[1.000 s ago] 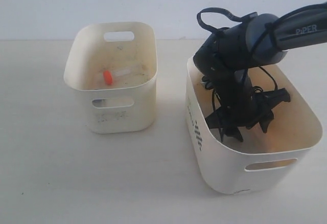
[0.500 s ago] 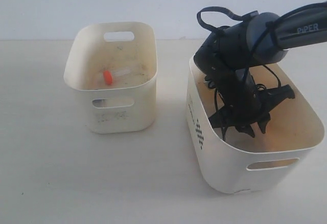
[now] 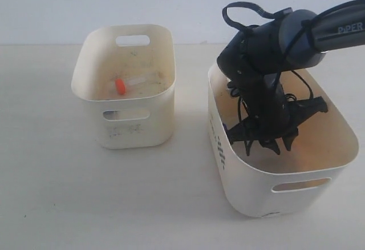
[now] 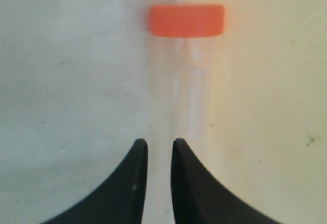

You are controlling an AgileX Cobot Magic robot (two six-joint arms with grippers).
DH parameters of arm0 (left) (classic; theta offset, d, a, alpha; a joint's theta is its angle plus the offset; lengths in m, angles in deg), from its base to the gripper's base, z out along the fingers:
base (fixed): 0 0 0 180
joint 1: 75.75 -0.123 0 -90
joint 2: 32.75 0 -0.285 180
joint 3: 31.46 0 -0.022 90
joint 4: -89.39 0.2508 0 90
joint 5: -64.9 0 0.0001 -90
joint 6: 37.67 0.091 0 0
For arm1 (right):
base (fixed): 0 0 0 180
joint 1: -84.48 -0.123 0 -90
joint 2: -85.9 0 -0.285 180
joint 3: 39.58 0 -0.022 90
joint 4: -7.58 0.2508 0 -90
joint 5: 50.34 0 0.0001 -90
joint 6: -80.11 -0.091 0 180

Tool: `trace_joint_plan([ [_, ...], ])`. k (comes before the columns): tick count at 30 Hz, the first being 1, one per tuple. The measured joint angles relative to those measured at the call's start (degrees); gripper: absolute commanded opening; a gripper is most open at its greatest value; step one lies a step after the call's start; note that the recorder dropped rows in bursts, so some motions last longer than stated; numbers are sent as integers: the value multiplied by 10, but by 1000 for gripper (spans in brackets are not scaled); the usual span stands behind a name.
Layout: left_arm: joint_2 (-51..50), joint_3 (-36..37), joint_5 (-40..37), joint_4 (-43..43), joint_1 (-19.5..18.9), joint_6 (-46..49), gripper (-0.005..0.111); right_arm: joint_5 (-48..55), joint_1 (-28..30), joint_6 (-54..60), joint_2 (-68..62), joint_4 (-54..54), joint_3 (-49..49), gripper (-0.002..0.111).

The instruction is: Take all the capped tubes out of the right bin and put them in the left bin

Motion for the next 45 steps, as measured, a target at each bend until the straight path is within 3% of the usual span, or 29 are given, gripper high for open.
trace_joint_plan([
  [20,0,0,0,0,0,0,4,-7,0,0,32,-4,0,18],
  [22,0,0,0,0,0,0,4,-7,0,0,32,-4,0,23],
  [26,0,0,0,0,0,0,4,-7,0,0,32,-4,0,53],
  [28,0,0,0,0,0,0,4,-7,0,0,32,-4,0,60],
  [45,0,0,0,0,0,0,4,-13,0,0,32,-20,0,61],
])
